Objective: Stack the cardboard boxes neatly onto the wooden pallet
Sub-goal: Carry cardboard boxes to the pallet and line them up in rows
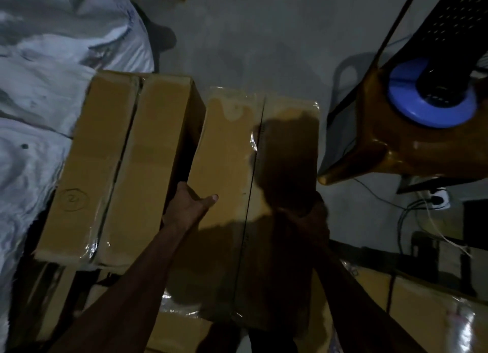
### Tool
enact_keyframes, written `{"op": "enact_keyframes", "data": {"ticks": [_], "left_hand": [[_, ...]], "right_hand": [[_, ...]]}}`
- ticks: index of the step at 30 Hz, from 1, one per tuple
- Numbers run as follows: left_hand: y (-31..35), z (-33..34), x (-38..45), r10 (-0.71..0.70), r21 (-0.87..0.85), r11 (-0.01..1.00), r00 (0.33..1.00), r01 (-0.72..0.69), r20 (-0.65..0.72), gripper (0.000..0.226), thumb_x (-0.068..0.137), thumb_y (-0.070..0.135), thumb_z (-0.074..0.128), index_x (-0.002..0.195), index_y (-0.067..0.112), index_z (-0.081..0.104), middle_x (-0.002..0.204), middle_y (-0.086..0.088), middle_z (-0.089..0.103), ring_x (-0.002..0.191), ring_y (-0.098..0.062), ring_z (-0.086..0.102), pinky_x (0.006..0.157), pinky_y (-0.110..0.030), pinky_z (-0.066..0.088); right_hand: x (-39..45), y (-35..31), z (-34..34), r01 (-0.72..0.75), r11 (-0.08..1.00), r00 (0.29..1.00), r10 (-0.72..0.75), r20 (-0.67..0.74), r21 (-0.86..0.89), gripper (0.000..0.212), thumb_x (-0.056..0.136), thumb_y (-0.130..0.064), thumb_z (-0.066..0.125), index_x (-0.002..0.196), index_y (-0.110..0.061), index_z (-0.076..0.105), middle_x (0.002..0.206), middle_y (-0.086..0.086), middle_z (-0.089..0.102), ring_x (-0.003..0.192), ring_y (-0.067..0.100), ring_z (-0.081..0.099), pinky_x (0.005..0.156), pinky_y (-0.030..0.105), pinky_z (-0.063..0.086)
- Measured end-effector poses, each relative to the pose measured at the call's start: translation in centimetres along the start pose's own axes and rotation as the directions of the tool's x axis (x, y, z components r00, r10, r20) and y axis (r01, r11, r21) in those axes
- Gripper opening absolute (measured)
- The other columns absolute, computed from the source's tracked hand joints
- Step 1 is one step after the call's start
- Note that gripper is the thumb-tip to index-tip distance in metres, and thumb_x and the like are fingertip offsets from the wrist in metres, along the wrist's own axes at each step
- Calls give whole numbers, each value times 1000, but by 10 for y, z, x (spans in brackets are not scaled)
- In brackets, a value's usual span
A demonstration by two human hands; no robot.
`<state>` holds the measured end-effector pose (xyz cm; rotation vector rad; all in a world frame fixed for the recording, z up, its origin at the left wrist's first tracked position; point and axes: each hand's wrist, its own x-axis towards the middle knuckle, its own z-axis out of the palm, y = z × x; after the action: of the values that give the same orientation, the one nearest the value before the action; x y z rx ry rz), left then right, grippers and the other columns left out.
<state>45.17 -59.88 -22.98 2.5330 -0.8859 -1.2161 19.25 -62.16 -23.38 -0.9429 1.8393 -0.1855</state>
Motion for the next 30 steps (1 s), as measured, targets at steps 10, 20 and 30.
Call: {"op": "enact_keyframes", "data": {"ticks": [10,20,30], "left_hand": [[-54,-52,-168,180,-12,983,982,-181,-61,84,82,51,72,140,3,36,128,-17,56,111,-36,56,86,-41,47],[-186,-141,-340,625,11,780,780,-626,33,121,52,88,47,155,34,13,153,-4,41,130,-34,47,90,-41,43],[-240,-139,-461,701,58,699,698,-713,147,90,85,49,70,156,36,15,152,-4,41,136,-35,41,108,-50,38]], "right_hand": [[-184,44,-32,257,965,949,-261,-177,-47,108,78,-45,80,157,-29,9,151,5,45,126,32,55,89,35,47],[-445,154,32,386,920,846,-326,-422,64,104,65,-82,65,149,-49,13,142,-9,52,116,23,58,93,43,52],[-609,244,38,138,980,814,-29,-581,143,102,81,-59,68,155,-44,0,144,1,52,120,31,57,99,44,47]]}}
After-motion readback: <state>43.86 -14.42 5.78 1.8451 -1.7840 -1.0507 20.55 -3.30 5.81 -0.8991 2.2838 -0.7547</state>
